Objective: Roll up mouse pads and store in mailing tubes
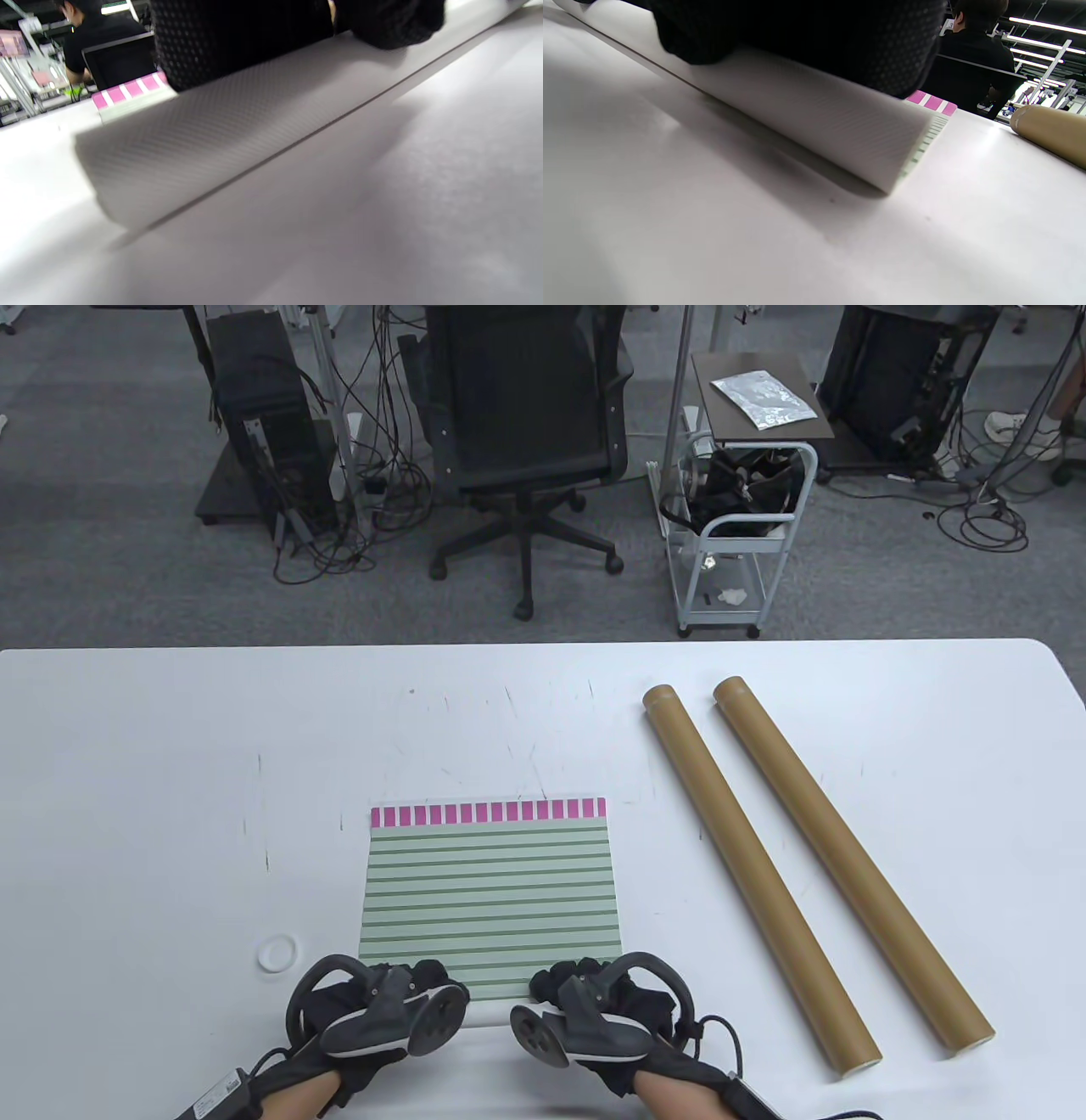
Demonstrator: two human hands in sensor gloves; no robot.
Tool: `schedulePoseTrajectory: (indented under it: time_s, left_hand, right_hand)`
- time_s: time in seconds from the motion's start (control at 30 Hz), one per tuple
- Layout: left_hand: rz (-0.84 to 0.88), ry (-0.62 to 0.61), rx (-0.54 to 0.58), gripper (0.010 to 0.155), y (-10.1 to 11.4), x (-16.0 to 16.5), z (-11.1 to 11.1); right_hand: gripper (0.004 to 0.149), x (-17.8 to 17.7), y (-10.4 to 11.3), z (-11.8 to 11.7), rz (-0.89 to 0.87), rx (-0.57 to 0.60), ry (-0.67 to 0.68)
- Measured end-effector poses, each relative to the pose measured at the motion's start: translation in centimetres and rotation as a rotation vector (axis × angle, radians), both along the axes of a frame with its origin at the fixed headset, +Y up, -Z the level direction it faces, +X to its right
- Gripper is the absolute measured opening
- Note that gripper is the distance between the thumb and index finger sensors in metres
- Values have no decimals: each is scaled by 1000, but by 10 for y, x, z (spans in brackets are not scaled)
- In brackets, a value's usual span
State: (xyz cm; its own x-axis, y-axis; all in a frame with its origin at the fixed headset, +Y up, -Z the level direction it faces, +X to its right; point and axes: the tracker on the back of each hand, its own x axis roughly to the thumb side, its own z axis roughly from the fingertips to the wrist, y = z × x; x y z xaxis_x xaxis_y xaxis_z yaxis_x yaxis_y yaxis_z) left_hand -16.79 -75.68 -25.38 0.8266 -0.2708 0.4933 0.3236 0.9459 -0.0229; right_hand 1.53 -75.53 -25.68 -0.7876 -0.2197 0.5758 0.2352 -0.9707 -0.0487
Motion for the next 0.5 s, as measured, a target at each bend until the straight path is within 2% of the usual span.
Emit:
schedulePoseTrajectory:
  time_s: [0.1,0.23,0.3,0.4,0.5]
  left_hand:
    - [-39,-16,72,50,2,3,5]
    - [-4,29,-2,50,0,2,-1]
    - [14,48,-47,49,-1,0,-6]
    - [30,65,-67,48,-3,-2,-9]
    - [39,76,-74,48,-4,-3,-10]
  right_hand:
    - [48,1,-1,-3,-22,-21,-15]
    - [49,2,1,0,2,17,-5]
    - [49,4,3,2,13,92,13]
    - [55,6,-1,-1,10,38,-17]
    - [52,6,0,-5,-2,10,-25]
